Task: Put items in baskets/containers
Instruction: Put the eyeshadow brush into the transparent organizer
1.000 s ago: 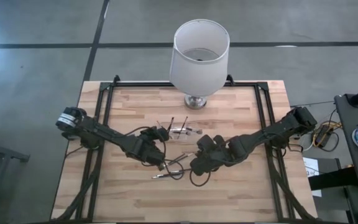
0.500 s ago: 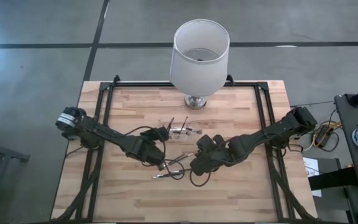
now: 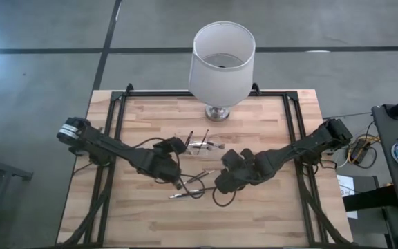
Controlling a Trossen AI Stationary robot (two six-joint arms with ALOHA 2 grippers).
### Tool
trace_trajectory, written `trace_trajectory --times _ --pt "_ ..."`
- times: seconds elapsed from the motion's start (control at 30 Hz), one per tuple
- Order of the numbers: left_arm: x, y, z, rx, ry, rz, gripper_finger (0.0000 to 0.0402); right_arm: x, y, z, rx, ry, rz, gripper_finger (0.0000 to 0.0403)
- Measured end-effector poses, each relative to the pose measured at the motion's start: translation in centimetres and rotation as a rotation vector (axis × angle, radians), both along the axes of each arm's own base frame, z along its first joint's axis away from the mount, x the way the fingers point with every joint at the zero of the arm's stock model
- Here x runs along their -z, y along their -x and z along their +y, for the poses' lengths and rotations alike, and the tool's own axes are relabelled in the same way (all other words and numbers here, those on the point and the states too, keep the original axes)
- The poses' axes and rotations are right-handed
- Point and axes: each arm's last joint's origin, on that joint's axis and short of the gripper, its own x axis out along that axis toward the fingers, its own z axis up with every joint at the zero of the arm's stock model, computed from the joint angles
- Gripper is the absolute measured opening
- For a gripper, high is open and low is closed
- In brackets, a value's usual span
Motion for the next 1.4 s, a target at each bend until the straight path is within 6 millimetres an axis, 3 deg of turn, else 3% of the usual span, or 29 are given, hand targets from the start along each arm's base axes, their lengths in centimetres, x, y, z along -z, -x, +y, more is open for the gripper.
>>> trace_trajectory --times 0.27,0.4,0.53,0.67,0.83,0.97,1.17,1.23,1.3,1.4 --pt "-3.9 2.6 -0.1 -0.099 0.151 -0.337 0.0133 0.7 0.9 -0.2 0.004 -0.029 0.090 0.0141" --pt "-5.9 4.7 -1.1 -0.083 0.281 -0.468 0.0133 1.6 0.8 0.9 -0.177 -0.044 0.100 0.0138" --pt "-6.9 6.6 -2.7 -0.026 0.553 -0.449 0.0133 3.1 -1.0 2.9 -0.521 -0.081 0.068 0.0131" --pt "-7.2 7.4 -4.0 -0.290 0.953 -0.619 0.0133 5.8 -2.9 3.1 -0.594 -0.062 0.136 0.0123" --pt "-6.7 8.0 -4.9 -0.706 1.215 -0.823 0.0133 7.3 -5.9 2.2 -0.587 -0.039 0.142 0.0110" --pt "-5.6 8.8 -5.9 -0.851 1.282 -0.913 0.0133 7.5 -8.0 1.2 -0.630 -0.032 0.137 0.0093" --pt "-3.9 8.8 -6.7 -1.083 1.490 -1.162 0.0133 8.5 -8.2 1.0 -0.668 -0.033 0.196 0.0067" --pt "-2.9 8.1 -7.3 -1.038 1.601 -1.145 0.0133 8.6 -7.9 1.2 -0.671 -0.037 0.206 0.0062" --pt "-1.8 7.3 -8.2 -0.846 1.657 -1.076 0.0133 8.6 -7.9 1.3 -0.674 -0.035 0.209 0.0059" --pt "0.4 6.6 -9.0 -0.540 1.596 -0.985 0.0128 8.6 -7.8 1.6 -0.681 -0.043 0.208 0.0059"
